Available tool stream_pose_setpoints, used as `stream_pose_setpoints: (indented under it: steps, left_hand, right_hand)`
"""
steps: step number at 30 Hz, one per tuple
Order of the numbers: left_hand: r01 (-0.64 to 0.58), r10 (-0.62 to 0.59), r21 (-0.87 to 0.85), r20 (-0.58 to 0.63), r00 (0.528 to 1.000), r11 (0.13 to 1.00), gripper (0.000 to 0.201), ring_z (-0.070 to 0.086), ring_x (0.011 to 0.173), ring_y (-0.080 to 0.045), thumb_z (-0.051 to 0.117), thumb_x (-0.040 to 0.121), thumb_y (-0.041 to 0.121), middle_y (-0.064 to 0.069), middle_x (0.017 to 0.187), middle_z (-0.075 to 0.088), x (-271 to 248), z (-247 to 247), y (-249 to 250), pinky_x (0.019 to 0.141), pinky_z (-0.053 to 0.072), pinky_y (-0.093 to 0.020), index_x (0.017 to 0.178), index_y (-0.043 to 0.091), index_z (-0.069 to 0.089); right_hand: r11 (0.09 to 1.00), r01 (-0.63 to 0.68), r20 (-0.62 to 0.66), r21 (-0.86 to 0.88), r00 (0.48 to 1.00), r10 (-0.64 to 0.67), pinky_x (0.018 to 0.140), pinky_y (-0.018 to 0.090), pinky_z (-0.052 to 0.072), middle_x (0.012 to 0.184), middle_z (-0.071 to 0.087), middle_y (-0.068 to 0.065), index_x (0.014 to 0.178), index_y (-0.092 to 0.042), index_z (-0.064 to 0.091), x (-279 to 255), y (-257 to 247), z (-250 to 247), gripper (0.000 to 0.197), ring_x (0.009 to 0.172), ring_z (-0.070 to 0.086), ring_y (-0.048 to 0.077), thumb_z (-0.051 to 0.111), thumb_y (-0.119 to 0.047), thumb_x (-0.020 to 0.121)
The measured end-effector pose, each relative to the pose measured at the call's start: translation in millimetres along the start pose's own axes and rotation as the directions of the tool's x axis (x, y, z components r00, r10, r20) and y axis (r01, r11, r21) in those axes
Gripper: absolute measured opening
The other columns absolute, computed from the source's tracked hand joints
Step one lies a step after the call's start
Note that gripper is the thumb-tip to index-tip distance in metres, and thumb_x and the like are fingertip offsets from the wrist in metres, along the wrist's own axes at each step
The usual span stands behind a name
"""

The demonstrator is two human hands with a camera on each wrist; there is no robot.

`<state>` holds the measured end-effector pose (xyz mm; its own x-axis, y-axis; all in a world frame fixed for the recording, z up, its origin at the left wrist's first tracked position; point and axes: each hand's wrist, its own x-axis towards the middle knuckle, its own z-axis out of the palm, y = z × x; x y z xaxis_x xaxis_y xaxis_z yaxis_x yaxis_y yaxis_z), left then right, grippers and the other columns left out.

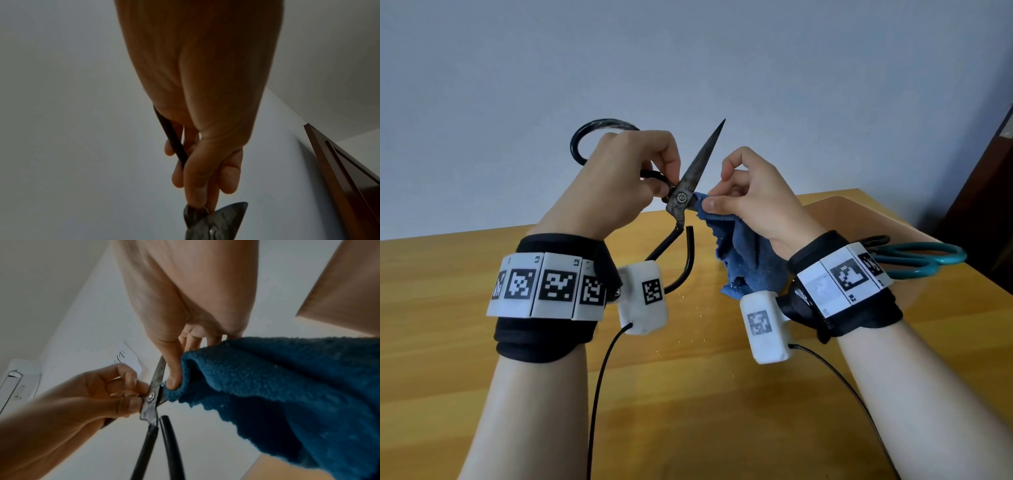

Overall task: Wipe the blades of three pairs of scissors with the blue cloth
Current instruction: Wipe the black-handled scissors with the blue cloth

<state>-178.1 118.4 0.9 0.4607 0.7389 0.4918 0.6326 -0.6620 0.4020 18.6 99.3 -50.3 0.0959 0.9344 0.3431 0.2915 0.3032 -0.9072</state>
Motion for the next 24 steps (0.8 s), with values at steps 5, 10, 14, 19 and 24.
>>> stream_pose_setpoints:
  steps: [5,10,14,19,24]
  left_hand:
    - [0.025,-0.024,0.019,-0.008,1.000,1.000,0.031,0.063,0.079,-0.014,0.068,0.081,-0.009,0.014,0.081,0.072,-2,-8,-9,0.073,0.049,-0.030,0.081,0.022,0.063]
    - [0.032,-0.030,0.047,-0.036,0.999,0.998,0.028,0.061,0.077,-0.015,0.069,0.082,-0.008,0.012,0.083,0.072,-3,-15,-17,0.064,0.041,-0.013,0.082,0.019,0.063]
    - [0.056,-0.053,0.080,-0.042,0.998,0.995,0.027,0.061,0.078,-0.014,0.069,0.083,-0.007,0.010,0.085,0.072,-4,-16,-21,0.065,0.041,-0.016,0.082,0.019,0.063]
    - [0.029,-0.023,0.103,-0.058,0.998,0.994,0.029,0.062,0.081,-0.016,0.070,0.079,-0.007,0.016,0.082,0.071,-3,-9,-12,0.092,0.045,-0.040,0.082,0.021,0.063]
    - [-0.034,0.040,0.102,-0.053,0.998,0.994,0.031,0.060,0.080,-0.014,0.067,0.077,-0.008,0.021,0.080,0.068,1,1,0,0.100,0.042,-0.050,0.082,0.022,0.062]
  right_hand:
    - [0.998,-0.049,0.027,-0.037,0.998,0.050,0.063,0.019,0.051,0.081,0.075,0.000,0.094,-0.013,0.049,0,5,-10,0.036,0.061,0.061,0.001,0.079,-0.002,0.079]
    - [0.987,-0.109,-0.072,-0.120,0.992,0.101,0.072,0.033,0.058,0.083,0.075,0.003,0.087,-0.017,0.049,5,15,-22,0.036,0.080,0.069,0.019,0.080,0.000,0.077]
    - [0.996,-0.080,-0.340,-0.050,0.939,0.058,0.085,0.037,0.057,0.078,0.073,0.001,0.086,-0.020,0.049,9,19,-33,0.034,0.078,0.067,0.013,0.075,0.001,0.079]
    - [0.928,0.030,-0.316,0.372,0.944,0.096,0.074,0.024,0.055,0.086,0.071,0.008,0.096,-0.012,0.051,5,1,-33,0.027,0.082,0.068,0.017,0.073,0.000,0.085]
    - [0.889,-0.018,-0.166,0.457,0.981,0.105,0.076,0.028,0.056,0.086,0.073,0.010,0.095,-0.011,0.053,2,-7,-18,0.026,0.080,0.069,0.020,0.073,0.001,0.085]
